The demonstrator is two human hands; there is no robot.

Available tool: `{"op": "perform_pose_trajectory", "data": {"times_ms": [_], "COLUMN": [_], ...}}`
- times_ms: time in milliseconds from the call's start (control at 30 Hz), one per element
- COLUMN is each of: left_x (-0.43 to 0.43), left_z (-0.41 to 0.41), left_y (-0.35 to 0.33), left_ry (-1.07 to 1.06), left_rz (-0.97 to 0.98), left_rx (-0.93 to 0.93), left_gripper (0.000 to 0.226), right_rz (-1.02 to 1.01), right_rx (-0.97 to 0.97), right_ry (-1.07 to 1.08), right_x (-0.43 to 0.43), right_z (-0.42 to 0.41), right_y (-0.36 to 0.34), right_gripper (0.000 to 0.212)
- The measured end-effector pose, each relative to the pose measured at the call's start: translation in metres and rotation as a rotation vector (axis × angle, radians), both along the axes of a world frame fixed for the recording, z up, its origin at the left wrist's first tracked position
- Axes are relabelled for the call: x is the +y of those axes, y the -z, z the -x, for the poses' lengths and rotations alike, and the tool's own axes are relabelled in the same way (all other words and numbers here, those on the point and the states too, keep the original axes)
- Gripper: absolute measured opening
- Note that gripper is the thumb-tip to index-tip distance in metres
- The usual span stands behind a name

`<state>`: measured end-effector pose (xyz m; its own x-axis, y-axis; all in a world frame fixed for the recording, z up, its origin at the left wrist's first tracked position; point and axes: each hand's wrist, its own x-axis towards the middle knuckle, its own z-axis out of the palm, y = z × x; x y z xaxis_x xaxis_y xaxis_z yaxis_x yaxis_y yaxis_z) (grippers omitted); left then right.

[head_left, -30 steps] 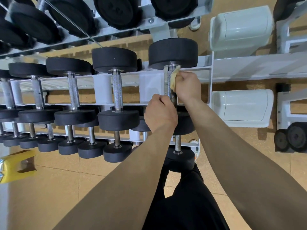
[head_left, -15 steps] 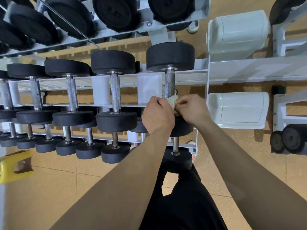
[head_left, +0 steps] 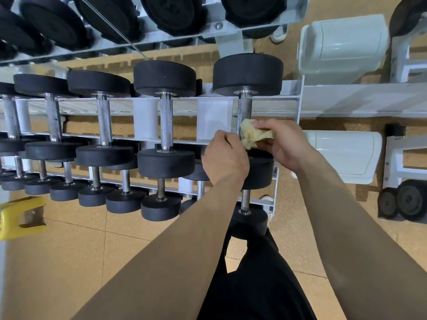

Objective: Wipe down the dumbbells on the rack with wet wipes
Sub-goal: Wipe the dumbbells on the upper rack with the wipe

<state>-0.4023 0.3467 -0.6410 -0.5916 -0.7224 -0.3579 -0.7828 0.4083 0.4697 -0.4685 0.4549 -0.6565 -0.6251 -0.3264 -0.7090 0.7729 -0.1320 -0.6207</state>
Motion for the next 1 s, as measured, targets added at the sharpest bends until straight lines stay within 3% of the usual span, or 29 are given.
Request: {"op": "perform_pose_trajectory", "data": {"times_ms": [133,233,367,667,800,1000], "left_x": [0.0,0.0,0.001,0.003,0.003,0.005], "left_z": [0.0,0.001,0.001,0.001,0.001,0.0], "left_y": [0.001,0.0,-0.001,-0.001,-0.001,-0.002], "left_ry": [-0.013,-0.015,-0.009,-0.024,-0.029,-0.024], "left_rz": [-0.002,-0.003,0.002,0.002,0.003,0.0], "left_rx": [0.004,0.005,0.001,0.02,0.019,0.017], "left_gripper": [0.029,0.028,0.027,0.027,0.028,0.03], "right_rz": [-0.36,-0.487,-0.614,-0.575,-0.538,-0.569], "right_rx": [0.25,0.37,0.519,0.567,0.577,0.651], "right_ry": [-0.117,-0.083,-0.209,-0.553,-0.317,-0.031], "right_x": [-0.009,-0.014,-0.019,-0.009,-0.016,-0.038], "right_z": [-0.005,-0.011,-0.023,-0.017,-0.003,0.021], "right_y": [0.009,0.014,0.016,0.013,0.019,0.019], "right_gripper": [0.013,0.019,0.013,0.019,0.025,0.015]}}
